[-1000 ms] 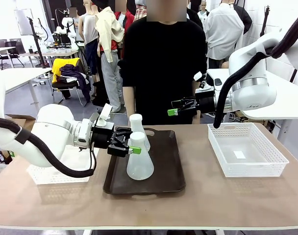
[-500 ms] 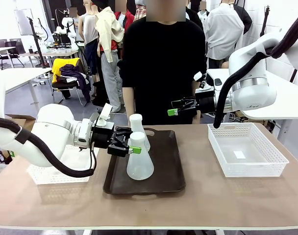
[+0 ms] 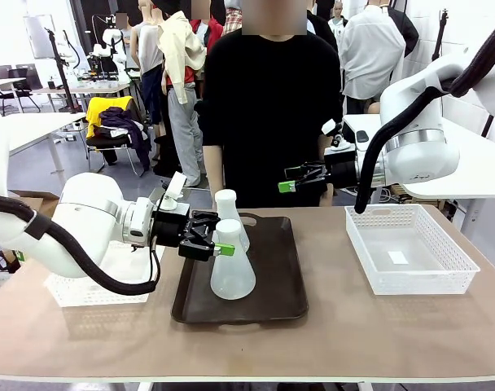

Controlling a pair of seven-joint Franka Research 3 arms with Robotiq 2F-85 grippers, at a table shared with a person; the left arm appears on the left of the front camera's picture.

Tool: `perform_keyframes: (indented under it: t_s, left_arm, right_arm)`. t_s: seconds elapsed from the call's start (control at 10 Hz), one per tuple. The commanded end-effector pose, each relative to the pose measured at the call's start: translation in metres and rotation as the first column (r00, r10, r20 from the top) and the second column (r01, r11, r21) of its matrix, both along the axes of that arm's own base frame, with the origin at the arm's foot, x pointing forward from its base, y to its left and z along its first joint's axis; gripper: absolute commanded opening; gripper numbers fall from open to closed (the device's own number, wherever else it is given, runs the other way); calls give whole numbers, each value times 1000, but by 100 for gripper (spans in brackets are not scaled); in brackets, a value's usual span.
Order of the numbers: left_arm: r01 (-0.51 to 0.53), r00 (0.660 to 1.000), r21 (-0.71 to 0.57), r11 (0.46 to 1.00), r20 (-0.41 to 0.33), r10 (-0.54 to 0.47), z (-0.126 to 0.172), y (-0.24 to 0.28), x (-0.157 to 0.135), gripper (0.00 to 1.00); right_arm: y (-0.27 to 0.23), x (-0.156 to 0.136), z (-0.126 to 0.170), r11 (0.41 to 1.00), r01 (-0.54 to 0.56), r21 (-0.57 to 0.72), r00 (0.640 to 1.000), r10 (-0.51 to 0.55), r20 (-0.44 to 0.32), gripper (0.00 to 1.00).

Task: Prepare the laboratory tools.
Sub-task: Place the picked Big flask upright in the Handle tray as directed by the person.

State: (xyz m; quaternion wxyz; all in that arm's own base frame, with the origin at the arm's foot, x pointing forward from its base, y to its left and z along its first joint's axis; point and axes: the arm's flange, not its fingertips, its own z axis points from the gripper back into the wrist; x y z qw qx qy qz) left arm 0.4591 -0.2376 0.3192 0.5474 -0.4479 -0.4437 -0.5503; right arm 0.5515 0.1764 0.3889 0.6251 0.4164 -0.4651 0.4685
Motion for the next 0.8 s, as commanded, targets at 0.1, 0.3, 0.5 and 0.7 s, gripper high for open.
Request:
perform_keyframes:
  t_s: [0.1, 0.3, 0.5, 0.7]
  left_arm:
    - [3, 1000, 0, 1000, 13, -3, 0, -1, 1, 100]
    - [3, 1000, 0, 1000, 13, -3, 0, -1, 1, 100]
    - [3, 1000, 0, 1000, 13, -3, 0, -1, 1, 100]
    - [3, 1000, 0, 1000, 13, -3, 0, -1, 1, 100]
  right_arm:
    - [1, -1, 0, 1000, 1, 0, 1000, -1, -7, 100]
    - [1, -1, 0, 1000, 1, 0, 1000, -1, -7, 100]
    - [1, -1, 0, 1000, 1, 0, 1000, -1, -7, 100]
    - [1, -1, 0, 1000, 1, 0, 1000, -1, -7, 100]
